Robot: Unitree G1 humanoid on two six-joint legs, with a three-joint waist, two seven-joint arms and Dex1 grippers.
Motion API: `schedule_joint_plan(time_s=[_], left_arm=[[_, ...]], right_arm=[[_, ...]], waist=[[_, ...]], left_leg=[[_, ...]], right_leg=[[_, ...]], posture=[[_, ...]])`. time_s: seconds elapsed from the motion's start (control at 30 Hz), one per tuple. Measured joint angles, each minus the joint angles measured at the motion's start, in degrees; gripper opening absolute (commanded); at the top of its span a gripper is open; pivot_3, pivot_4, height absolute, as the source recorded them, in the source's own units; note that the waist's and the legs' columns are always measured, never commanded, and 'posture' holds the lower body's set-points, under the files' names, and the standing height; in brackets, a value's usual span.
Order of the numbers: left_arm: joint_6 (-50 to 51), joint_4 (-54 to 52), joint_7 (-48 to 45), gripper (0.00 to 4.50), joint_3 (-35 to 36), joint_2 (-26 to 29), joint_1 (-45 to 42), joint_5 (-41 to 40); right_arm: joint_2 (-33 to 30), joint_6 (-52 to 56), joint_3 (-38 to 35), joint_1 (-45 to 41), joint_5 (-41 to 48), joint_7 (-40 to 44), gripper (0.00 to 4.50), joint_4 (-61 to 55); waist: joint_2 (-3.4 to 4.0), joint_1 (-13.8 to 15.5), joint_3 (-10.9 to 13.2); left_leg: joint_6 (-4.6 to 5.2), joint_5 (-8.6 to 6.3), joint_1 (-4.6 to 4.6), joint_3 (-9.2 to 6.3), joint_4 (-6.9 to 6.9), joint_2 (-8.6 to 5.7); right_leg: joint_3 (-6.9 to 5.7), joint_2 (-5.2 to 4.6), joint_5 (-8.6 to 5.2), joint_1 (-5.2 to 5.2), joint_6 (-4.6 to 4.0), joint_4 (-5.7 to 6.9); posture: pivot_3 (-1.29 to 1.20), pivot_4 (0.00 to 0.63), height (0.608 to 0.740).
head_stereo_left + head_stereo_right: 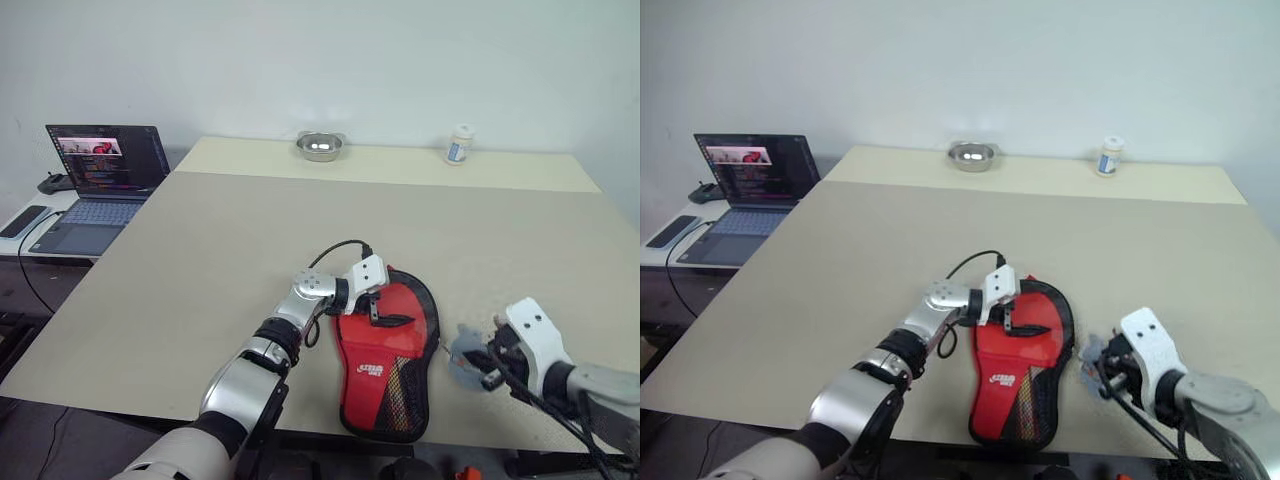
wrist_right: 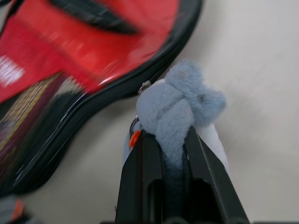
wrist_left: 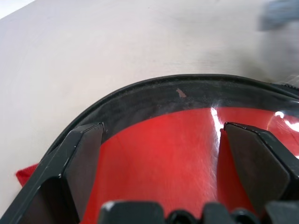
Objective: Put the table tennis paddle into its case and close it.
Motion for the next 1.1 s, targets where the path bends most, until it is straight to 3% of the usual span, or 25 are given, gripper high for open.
schedule_joint_plan(time_s=[0.17, 0.57, 0.87, 1.1], left_arm=[[-0.22, 1.12, 0.1, 4.5, -0.86, -1.31, -0.69, 0.37], [-1.12, 3.19, 2.46, 4.5, -2.05, -3.07, -1.75, 1.94], [-1.35, 4.02, 3.68, 4.5, -2.05, -4.33, -2.18, 2.35], [-1.36, 4.06, 3.76, 4.5, -2.04, -4.39, -2.16, 2.35]], right_arm=[[-6.49, -6.75, -1.77, 8.26, 9.21, -0.79, 0.01, -0.65], [-23.57, -28.32, -0.94, 28.21, 31.05, -15.12, 0.0, -0.65], [-35.82, -39.49, -1.84, 38.79, 35.82, -14.66, 0.0, -0.63], [-36.01, -42.14, 0.39, 40.32, 34.77, -18.42, 0.0, -0.64]], waist=[[0.01, 0.22, -0.13], [-0.33, 0.29, -0.35], [-0.51, 0.31, -0.42], [-0.53, 0.31, -0.42]], left_leg=[[0.31, -0.24, 0.02, -0.63, -0.05, -0.38], [0.83, -0.62, 0.19, -1.25, 0.05, -0.91], [0.83, -0.62, 0.19, -1.3, 0.09, -0.94], [0.82, -0.62, 0.2, -1.29, 0.1, -0.93]], right_leg=[[-0.57, -0.35, -0.17, 0.59, 0.31, -0.62], [-1.37, -1.2, -0.42, 1.58, 0.79, -1.3], [-1.42, -1.19, -0.4, 1.66, 0.84, -1.35], [-1.4, -1.23, -0.38, 1.66, 0.87, -1.33]], posture=[[0.0, 0.15, 0.74], [0.0, 0.15, 0.74], [0.0, 0.15, 0.74], [0.0, 0.15, 0.74]])
